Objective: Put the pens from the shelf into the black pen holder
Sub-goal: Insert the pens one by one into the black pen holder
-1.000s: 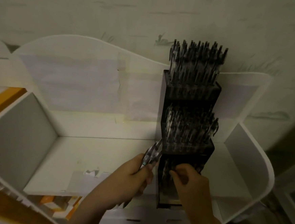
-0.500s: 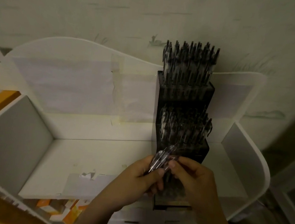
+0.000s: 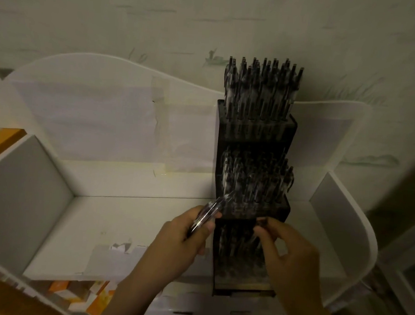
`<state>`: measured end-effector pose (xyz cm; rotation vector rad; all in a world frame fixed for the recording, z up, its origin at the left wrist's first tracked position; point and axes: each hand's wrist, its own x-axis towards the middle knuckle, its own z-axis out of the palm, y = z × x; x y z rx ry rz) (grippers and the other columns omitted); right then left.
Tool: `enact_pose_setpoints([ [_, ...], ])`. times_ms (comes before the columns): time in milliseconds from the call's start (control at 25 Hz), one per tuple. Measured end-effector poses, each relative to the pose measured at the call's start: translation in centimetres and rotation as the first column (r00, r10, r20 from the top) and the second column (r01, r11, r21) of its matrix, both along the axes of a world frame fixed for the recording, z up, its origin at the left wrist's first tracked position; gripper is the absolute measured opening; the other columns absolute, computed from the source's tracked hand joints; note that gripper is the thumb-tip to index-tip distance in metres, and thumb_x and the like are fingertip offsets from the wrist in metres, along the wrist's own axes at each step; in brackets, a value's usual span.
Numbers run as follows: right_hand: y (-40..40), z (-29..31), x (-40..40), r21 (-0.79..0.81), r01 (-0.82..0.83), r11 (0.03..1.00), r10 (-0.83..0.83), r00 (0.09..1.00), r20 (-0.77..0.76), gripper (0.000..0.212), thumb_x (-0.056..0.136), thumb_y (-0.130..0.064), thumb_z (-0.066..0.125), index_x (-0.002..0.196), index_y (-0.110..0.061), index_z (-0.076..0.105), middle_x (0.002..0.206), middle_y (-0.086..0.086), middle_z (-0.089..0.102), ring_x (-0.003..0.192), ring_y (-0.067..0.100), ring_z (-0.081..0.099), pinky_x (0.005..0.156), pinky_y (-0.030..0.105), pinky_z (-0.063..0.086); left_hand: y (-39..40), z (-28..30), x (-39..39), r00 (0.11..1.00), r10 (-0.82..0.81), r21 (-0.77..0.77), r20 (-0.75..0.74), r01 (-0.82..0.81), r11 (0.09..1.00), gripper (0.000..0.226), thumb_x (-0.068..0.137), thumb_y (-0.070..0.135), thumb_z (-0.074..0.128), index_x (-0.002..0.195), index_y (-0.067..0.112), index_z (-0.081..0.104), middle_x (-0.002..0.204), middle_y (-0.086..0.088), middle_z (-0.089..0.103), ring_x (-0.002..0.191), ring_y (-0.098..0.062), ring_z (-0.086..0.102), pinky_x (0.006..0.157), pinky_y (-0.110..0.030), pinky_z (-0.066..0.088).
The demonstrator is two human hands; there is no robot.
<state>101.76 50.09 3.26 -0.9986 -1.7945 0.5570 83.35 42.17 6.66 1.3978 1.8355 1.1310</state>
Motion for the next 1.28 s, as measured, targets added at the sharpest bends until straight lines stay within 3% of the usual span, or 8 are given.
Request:
enact_pose_setpoints([
  [160,0.3,-1.5,-0.6,0.036,-0.008,0.999,0.007,0.999,0.036,0.022,0.077,-0.006,0.076,0.098,-0.012,0.073,0.081,-0.015,0.063,0.083,-0.020,0.056,0.074,-0.004,0.040,0.0,-0.1,0.1,0.999,-0.025,0.010,-0.026,0.026,1.000,0.018,0.098,0.029,0.048,0.109,0.035,0.061,0.053,0.016,0.057,0.049,0.002,0.053,0.054,-0.009,0.040],
  [320,0.8,-1.4,-0.6,0.078,-0.046,0.996,0.038,0.995,0.097,0.021,0.076,-0.009,0.076,0.097,-0.009,0.074,0.084,-0.016,0.062,0.084,-0.009,0.056,0.075,-0.005,0.039,0.0,0.0,0.3,0.998,-0.044,0.007,0.033,0.044,0.999,0.017,0.099,0.026,0.047,0.106,0.026,0.062,0.054,0.021,0.057,0.050,0.003,0.051,0.054,-0.007,0.039],
  [600,0.1,-3.5,-0.4,-0.116,-0.049,0.992,0.056,0.997,0.059,0.021,0.074,-0.015,0.080,0.090,-0.020,0.069,0.078,-0.026,0.064,0.078,-0.016,0.061,0.066,-0.002,0.043,-0.2,0.2,0.7,0.995,-0.076,0.001,0.071,0.077,0.997,0.016,0.099,0.025,0.048,0.106,0.025,0.063,0.054,0.021,0.057,0.051,0.004,0.052,0.053,-0.008,0.039],
  [800,-0.1,-2.2,-0.1,-0.202,-0.052,0.978,0.060,0.998,0.030,0.025,0.071,-0.020,0.084,0.089,-0.025,0.066,0.079,-0.017,0.067,0.080,-0.006,0.064,0.067,0.001,0.046,-0.2,0.3,1.5,0.987,-0.113,-0.041,0.116,0.119,0.992,0.016,0.099,0.028,0.048,0.100,0.025,0.064,0.055,0.021,0.058,0.054,0.004,0.055,0.054,-0.007,0.039],
  [960,-1.1,0.1,0.0,-0.118,-0.067,0.991,0.054,0.992,-0.116,0.016,0.077,-0.028,0.073,0.091,-0.021,0.073,0.079,-0.014,0.070,0.077,-0.001,0.066,0.066,0.005,0.046,0.0,0.1,2.0,0.983,-0.146,-0.035,0.114,0.151,0.988,0.016,0.098,0.030,0.049,0.097,0.029,0.065,0.057,0.016,0.057,0.058,0.001,0.054,0.059,-0.011,0.041],
  [1120,-1.5,2.3,-0.5,-0.269,-0.270,0.925,0.178,0.931,-0.320,0.015,0.085,-0.017,0.066,0.098,-0.017,0.074,0.088,-0.011,0.074,0.083,0.003,0.069,0.072,0.013,0.052,0.0,0.1,3.0,0.962,-0.236,-0.037,0.140,0.244,0.969,0.016,0.099,0.028,0.049,0.097,0.032,0.064,0.064,0.014,0.059,0.063,-0.003,0.056,0.063,-0.016,0.046],
  [1280,-1.0,3.6,0.3,-0.415,-0.278,0.866,0.057,0.880,-0.471,0.008,0.083,-0.012,0.069,0.088,-0.015,0.074,0.081,0.000,0.076,0.079,0.016,0.072,0.071,0.025,0.056,0.1,0.1,3.3,0.980,-0.190,-0.046,0.066,0.193,0.980,0.014,0.098,0.034,0.049,0.096,0.038,0.062,0.068,0.012,0.061,0.061,0.001,0.056,0.060,-0.014,0.045],
])
